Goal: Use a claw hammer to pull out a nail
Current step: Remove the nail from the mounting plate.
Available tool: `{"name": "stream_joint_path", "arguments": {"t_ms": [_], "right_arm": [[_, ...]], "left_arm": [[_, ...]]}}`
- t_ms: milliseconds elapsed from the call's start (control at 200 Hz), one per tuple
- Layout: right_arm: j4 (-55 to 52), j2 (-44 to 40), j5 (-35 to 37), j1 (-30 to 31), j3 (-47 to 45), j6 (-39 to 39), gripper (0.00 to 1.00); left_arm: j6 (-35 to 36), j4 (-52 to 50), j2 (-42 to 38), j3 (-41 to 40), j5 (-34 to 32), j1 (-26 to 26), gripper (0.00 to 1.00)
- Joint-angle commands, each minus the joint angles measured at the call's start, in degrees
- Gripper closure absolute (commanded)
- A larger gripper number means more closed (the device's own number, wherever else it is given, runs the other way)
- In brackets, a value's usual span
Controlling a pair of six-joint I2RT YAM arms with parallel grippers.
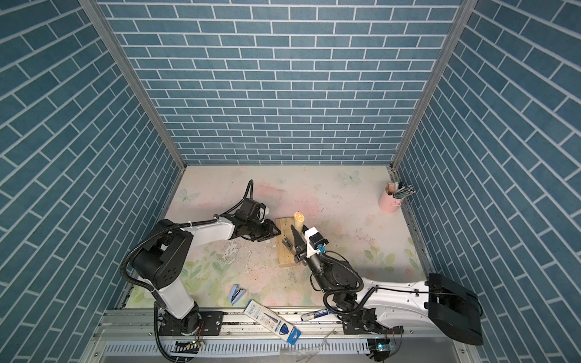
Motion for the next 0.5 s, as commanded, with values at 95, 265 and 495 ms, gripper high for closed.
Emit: {"name": "stream_joint_path", "arguments": {"t_ms": [95,265,495], "right_arm": [[-3.86,2.84,0.42,1.56,-4.07,6.54,1.00],[-0.40,3.64,0.55,1.67,-5.11,5.52,1.00],[3.51,4.82,0.00,1.89,-5.77,4.05,1.00]], "left_arm": [[-1.56,-6.39,4.66,-4.88,-1.98,-1.71,0.57],[-2.53,-5.19,4.66,-5.79,-1.32,-1.65,0.57],[-2.98,-4.88,4.56,-6.32,-1.54,-1.66,0.57]]}}
